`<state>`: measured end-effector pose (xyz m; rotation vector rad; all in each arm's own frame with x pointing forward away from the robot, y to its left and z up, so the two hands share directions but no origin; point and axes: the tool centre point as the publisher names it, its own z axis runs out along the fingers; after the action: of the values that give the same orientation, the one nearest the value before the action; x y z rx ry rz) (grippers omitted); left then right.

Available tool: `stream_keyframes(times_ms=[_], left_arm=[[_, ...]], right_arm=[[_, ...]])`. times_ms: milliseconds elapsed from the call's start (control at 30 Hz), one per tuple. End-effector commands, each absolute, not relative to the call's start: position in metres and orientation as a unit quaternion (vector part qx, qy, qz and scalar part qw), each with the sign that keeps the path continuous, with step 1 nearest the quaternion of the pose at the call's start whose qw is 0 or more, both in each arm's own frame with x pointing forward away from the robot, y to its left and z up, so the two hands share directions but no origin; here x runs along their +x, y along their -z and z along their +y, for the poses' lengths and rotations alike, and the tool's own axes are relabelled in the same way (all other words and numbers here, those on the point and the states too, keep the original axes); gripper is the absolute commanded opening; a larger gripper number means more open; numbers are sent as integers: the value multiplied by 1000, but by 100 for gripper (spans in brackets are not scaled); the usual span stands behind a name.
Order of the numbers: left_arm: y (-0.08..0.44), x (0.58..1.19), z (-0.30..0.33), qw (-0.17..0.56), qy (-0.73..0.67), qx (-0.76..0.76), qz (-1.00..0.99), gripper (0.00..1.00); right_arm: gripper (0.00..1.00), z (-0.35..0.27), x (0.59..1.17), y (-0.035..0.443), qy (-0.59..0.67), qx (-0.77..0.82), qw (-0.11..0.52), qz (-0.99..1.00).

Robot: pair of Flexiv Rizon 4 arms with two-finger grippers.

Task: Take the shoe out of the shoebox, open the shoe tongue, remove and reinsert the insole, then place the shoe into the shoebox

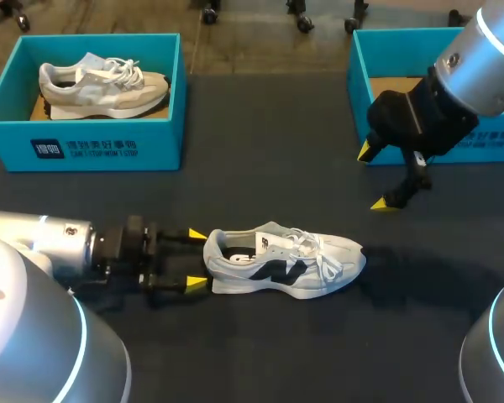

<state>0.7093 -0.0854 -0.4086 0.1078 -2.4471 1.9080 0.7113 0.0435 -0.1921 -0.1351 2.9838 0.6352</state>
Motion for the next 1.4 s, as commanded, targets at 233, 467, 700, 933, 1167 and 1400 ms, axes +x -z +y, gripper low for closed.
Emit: stream_keyframes(times_ms=[233,467,700,933,1167,1400], left_arm=[[412,711,-105,17,-621,33,-783,100],[411,706,-116,22,-621,33,-783,100],[411,707,-129,27,-624,28,-780,100],[411,708,-136,27,-619,24,-785,100],[417,709,-139,26,-606,21,-795,100],[422,713,-140,21,-599,26,-800,100]], right_arm=[[100,45,712,193,-207,-44,44,976],[100,45,712,193,-207,-44,44,976],[100,45,712,193,-207,-44,44,976],[100,45,712,193,-207,-44,44,976],[100,45,712,193,-207,-44,44,976],[100,45,712,193,-207,-44,44,976]])
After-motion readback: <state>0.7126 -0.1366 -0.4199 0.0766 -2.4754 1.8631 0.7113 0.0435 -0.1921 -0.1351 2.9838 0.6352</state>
